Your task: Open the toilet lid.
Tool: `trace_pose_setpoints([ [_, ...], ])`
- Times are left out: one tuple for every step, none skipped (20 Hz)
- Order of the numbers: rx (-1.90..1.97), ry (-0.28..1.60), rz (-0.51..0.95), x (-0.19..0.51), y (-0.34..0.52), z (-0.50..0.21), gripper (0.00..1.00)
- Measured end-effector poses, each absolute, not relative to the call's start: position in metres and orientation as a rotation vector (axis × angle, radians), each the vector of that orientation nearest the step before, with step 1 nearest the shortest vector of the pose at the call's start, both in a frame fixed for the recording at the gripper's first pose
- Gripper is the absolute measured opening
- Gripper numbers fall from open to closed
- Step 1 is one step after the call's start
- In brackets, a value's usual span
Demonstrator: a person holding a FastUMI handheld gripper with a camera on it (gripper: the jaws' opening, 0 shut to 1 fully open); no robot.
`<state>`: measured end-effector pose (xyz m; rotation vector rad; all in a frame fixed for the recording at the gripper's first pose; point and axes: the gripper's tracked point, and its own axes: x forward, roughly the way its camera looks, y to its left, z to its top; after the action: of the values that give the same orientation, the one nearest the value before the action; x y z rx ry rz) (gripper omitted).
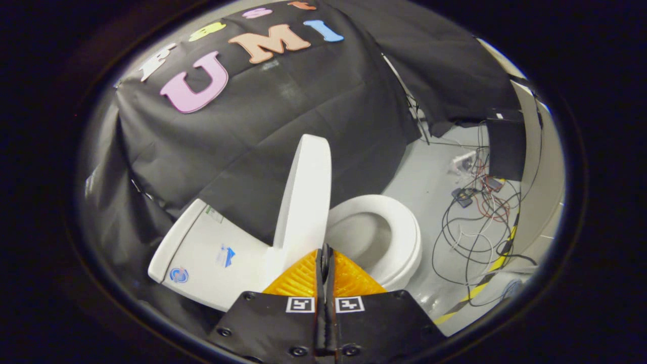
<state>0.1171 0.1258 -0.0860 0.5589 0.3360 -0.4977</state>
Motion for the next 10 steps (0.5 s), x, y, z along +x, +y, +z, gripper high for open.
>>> trace_pose_setpoints([
  [0.549,0.332,-0.499,0.118,0.128,-0.084,0.01],
  [0.534,0.328,-0.504,0.12,0.128,-0.082,0.01],
  [0.513,0.33,-0.509,0.119,0.127,-0.083,0.01],
  [0.499,0.333,-0.51,0.119,0.127,-0.083,0.01],
  [0.497,0.33,-0.509,0.119,0.127,-0.081,0.01],
  [0.504,0.324,-0.504,0.121,0.131,-0.079,0.01],
  [0.514,0.304,-0.495,0.124,0.134,-0.073,0.01],
  [0.507,0.291,-0.481,0.128,0.139,-0.067,0.01],
  [0.483,0.29,-0.471,0.129,0.144,-0.064,0.01],
  [0.45,0.293,-0.469,0.129,0.146,-0.061,0.01],
])
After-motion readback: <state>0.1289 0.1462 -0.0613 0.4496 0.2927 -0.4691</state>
